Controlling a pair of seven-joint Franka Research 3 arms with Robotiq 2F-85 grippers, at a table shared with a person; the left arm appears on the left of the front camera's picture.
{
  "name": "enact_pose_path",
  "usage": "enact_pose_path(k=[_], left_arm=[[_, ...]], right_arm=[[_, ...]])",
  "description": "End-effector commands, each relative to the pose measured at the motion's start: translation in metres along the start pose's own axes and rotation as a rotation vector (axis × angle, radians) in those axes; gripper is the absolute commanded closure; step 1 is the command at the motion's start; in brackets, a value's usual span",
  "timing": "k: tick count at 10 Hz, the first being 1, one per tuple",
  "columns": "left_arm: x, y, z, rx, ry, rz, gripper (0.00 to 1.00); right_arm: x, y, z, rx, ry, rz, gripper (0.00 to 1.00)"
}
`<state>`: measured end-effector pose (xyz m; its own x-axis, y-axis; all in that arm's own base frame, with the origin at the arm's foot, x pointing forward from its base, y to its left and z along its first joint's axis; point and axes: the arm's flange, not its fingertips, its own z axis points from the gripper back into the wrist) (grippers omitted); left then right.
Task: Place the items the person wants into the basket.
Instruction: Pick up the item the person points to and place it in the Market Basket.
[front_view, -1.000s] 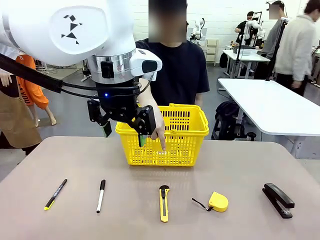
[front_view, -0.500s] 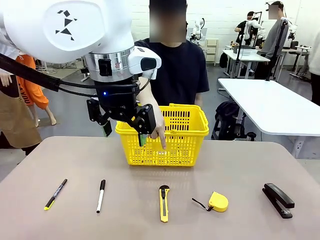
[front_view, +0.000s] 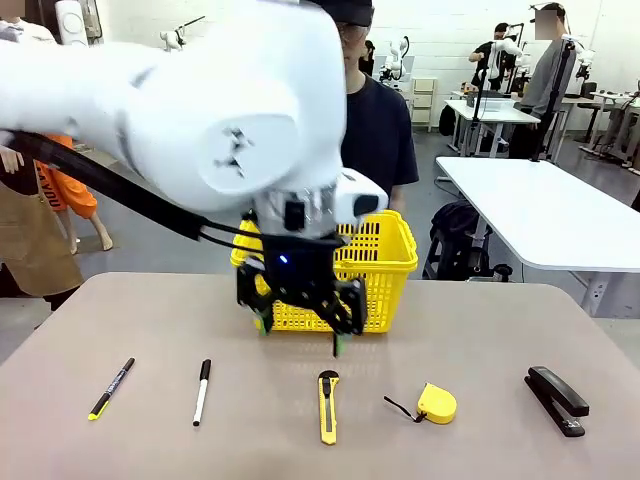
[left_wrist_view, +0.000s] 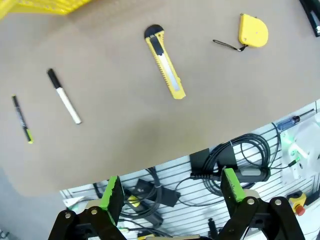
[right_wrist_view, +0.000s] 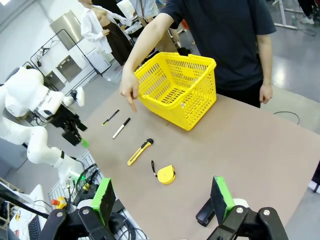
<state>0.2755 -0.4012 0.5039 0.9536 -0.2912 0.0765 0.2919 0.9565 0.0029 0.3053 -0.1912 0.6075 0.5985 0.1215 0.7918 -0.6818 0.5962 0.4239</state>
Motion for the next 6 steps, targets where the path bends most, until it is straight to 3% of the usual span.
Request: enact_pose_path(k=[1, 3, 6], left_arm=[[0.025, -0.017, -0.028, 0.01, 0.044, 0.127, 0.0], [0.034, -0.02, -0.065, 0.031, 0.049, 0.183, 0.0], [0.056, -0.006, -0.102, -0.039, 0.062, 0.189, 0.0]], right_arm=[[0.002, -0.001, 0.0, 0.013, -0.022, 0.017, 0.0], [0.002, -0.001, 0.0, 0.013, -0.022, 0.017, 0.0], [0.002, -0.001, 0.0, 0.013, -0.022, 0.017, 0.0]])
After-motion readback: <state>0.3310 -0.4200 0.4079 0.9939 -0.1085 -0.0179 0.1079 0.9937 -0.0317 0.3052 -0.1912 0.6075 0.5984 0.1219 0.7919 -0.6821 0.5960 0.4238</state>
